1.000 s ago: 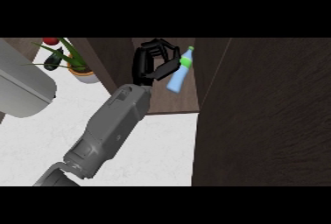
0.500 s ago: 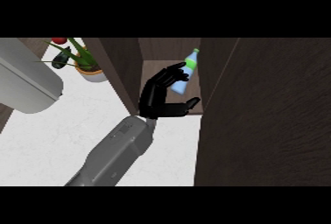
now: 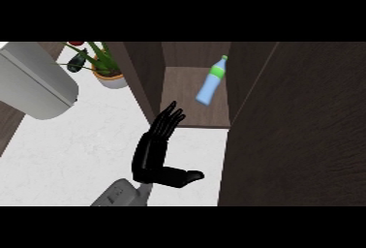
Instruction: Pick up the bottled water, place it into the cabinet and close the cabinet
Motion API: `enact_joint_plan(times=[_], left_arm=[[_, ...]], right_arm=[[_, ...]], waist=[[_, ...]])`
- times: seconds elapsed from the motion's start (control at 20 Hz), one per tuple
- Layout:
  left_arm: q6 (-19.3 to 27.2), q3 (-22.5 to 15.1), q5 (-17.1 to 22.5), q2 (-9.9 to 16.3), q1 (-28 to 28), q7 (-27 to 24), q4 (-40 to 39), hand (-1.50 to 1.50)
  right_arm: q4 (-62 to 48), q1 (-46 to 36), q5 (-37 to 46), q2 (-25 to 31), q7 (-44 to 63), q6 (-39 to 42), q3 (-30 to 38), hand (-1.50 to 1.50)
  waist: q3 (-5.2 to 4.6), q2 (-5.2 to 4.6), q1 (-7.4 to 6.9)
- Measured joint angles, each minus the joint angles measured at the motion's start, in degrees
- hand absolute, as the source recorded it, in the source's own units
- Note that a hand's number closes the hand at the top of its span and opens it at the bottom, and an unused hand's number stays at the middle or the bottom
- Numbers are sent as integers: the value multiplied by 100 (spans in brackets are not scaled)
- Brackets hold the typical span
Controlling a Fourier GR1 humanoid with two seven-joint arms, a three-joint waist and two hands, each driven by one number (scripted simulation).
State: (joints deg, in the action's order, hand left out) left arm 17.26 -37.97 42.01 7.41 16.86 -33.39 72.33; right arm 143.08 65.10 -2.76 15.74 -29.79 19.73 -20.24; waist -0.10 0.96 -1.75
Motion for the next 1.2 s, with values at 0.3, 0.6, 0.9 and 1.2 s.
enact_joint_plan(times=[0.3,0.6,0.9,1.2], left_arm=[[-325,-16,69,932,-1321,-302,1115,-150],[-803,92,105,1740,-2151,-645,1766,-150],[-1349,476,260,2635,-2966,-1058,2277,-150],[-1998,910,511,3366,-3595,-1409,2570,-150]], right_arm=[[-13,-159,129,563,74,344,-110,150],[-1,-707,338,1262,165,822,-301,150],[35,-1229,427,1440,557,836,-824,150],[42,-1802,457,1254,1255,545,-1378,150]], waist=[[-8,-10,-80],[-24,10,-128],[-38,-4,-172],[-44,-73,-223]])
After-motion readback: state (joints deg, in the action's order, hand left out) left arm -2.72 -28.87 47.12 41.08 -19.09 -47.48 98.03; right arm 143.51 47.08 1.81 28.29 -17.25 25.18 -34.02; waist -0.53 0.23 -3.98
